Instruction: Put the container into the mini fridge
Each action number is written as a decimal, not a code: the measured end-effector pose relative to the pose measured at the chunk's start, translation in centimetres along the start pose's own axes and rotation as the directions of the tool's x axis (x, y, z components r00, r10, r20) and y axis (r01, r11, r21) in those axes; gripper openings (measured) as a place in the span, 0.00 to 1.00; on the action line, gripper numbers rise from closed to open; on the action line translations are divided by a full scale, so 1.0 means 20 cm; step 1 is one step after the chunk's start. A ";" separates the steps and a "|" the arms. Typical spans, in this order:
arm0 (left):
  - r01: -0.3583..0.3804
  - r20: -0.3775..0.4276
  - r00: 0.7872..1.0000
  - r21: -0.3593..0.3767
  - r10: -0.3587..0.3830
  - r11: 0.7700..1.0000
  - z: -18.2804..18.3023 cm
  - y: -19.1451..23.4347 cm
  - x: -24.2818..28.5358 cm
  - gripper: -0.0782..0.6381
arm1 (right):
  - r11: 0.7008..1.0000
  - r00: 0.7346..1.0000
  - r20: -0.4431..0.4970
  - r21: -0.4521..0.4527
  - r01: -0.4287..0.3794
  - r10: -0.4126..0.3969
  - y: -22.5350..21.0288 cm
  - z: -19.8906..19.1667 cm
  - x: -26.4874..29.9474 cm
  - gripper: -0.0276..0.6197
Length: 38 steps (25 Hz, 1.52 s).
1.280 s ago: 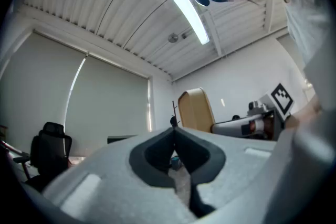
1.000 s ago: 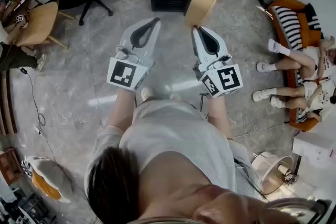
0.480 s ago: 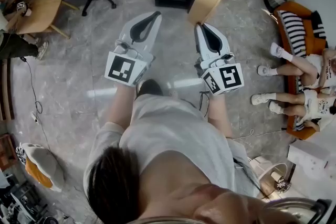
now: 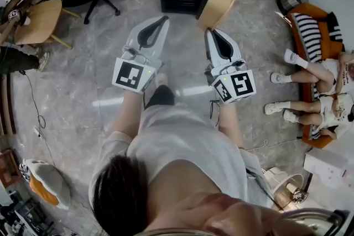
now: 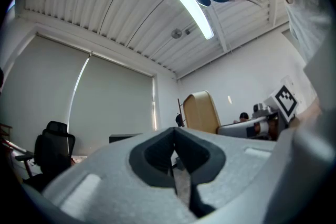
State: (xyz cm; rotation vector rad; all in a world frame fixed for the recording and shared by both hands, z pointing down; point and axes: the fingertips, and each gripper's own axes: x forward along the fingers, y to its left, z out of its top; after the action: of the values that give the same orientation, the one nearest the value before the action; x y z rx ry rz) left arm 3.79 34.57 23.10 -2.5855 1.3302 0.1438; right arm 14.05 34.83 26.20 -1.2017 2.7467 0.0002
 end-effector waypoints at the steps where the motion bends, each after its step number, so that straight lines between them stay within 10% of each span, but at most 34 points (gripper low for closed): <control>1: 0.003 0.004 1.000 -0.010 -0.003 1.000 -0.01 0.04 0.03 0.11 | 1.000 1.000 0.000 -0.003 0.003 -0.003 -0.02 0.00 0.04 0.05; 21: 0.120 0.023 0.993 -0.028 -0.120 0.992 -0.20 0.97 0.53 0.11 | 0.993 0.993 0.020 -0.006 0.121 -0.120 -0.31 -0.09 1.01 0.05; 38: 0.157 0.031 0.987 -0.035 -0.156 0.987 -0.34 1.18 0.82 0.11 | 0.986 0.986 -0.009 -0.003 0.164 -0.164 -0.54 -0.18 1.24 0.05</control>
State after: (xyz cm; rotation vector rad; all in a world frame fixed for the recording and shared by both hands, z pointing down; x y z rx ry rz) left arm -5.97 6.67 22.89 -2.6953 1.1195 0.1789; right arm 4.75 9.18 27.16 -1.4285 2.6470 -0.0194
